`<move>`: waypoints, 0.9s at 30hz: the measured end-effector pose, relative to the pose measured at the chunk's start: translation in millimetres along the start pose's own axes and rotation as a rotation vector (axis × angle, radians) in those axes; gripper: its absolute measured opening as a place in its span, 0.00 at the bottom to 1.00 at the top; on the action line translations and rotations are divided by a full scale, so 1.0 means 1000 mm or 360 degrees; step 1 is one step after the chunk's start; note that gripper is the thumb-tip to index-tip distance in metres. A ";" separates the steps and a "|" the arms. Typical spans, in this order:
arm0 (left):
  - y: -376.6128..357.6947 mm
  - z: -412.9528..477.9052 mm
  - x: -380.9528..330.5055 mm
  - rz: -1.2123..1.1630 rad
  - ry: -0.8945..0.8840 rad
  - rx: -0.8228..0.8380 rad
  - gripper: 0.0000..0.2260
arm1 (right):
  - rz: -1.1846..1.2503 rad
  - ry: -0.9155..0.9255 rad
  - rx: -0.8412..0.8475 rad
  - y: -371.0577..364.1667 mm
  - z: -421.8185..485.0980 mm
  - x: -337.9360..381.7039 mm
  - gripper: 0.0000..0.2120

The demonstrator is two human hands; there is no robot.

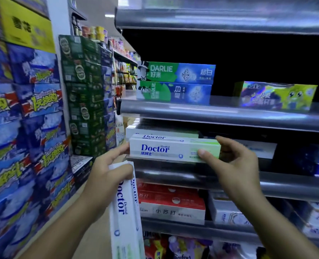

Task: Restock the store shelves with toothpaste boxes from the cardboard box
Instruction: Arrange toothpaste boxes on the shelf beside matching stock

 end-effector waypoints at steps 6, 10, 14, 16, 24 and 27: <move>0.002 0.021 0.017 0.0103 0.0091 -0.0019 0.28 | -0.0327 0.0117 -0.0058 -0.029 0.017 -0.010 0.15; 0.005 0.024 0.023 0.0108 0.0134 0.0032 0.23 | -0.0491 0.0097 -0.0089 -0.038 0.017 -0.013 0.15; 0.006 0.027 0.030 0.0245 0.0192 0.0055 0.22 | -0.0707 0.0030 -0.0050 -0.044 0.017 -0.015 0.17; 0.008 0.028 0.035 0.0354 0.0248 0.0062 0.21 | -0.0925 0.0055 0.0014 -0.048 0.014 -0.017 0.17; 0.008 0.028 0.039 0.0383 0.0298 0.0144 0.22 | -0.1111 0.0100 0.0139 -0.053 0.006 -0.009 0.17; 0.011 0.026 0.039 0.0185 0.0388 0.0075 0.24 | -0.1299 0.0161 0.0172 -0.050 -0.001 -0.001 0.20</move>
Point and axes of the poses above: each hand's wrist, its own z-axis towards the middle knuckle, its own y-axis out of the back of the hand, x = y × z, the point moved 8 cm from there along z, towards the middle knuckle, and after that the axes turned 7 degrees about -y, right-handed, at the moved point
